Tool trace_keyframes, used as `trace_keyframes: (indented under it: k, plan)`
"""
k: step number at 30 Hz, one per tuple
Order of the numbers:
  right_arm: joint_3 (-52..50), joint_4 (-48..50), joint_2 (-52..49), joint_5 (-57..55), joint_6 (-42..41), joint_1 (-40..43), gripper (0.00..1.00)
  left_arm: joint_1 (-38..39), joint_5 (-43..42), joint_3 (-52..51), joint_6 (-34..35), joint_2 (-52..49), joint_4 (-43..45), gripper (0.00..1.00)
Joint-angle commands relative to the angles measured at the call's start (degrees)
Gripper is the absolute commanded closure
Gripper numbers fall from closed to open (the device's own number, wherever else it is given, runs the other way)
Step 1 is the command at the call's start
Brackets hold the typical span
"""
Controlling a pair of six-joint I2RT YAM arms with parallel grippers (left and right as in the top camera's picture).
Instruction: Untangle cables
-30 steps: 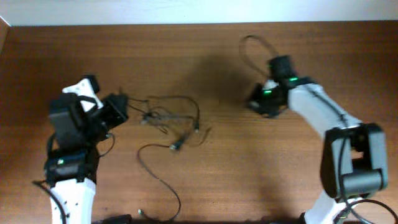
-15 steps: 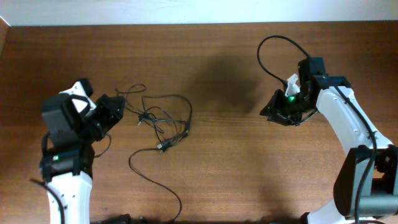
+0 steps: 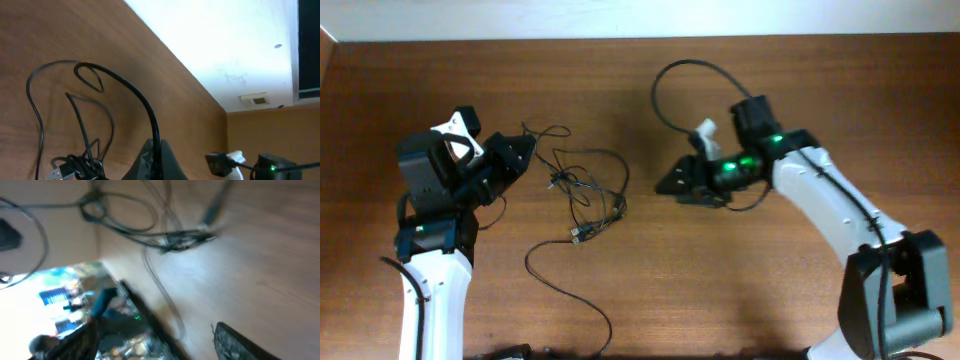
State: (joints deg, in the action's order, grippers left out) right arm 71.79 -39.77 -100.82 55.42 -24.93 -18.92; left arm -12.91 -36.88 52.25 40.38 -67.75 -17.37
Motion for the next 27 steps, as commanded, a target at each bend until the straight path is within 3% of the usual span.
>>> trace_keyframes:
  k: [1, 3, 7, 15, 17, 18, 20, 27]
  plan:
    - [-0.2, 9.2, -2.6, 0.4, -25.0, -4.9, 0.27, 0.2, -3.0, 0.8, 2.7, -0.1, -0.2, 1.00]
    - [-0.2, 15.6, -3.7, -1.1, -33.7, -7.9, 0.27, 0.2, -5.0, 0.8, 3.0, -0.1, -0.2, 1.00]
    - [-0.2, 17.4, -5.4, -12.5, -44.6, -13.4, 0.27, 0.2, -9.1, 0.8, 4.2, -0.1, -0.1, 1.00]
    - [-0.2, 24.9, -8.7, -22.9, -58.1, -17.4, 0.28, 0.2, -16.9, 0.8, 5.4, -0.1, 0.2, 1.00]
    - [-0.2, 27.1, -9.2, -25.4, -58.5, -17.4, 0.63, 0.2, -19.0, 0.8, 5.4, -0.1, 0.2, 1.00]
    - [-0.2, 28.3, -9.2, -25.0, -58.4, -17.4, 0.68, 0.2, -19.5, 0.8, 5.4, -0.1, 0.2, 1.00]
    - [-0.2, 31.5, -9.2, -23.1, -57.5, -17.5, 0.94, 0.2, -19.9, 0.8, 5.4, -0.1, 0.1, 1.00]
    - [-0.1, 31.7, -4.6, -20.2, -33.7, -14.7, 0.96, 0.2, -16.4, 0.8, 1.3, -0.1, -2.2, 0.99]
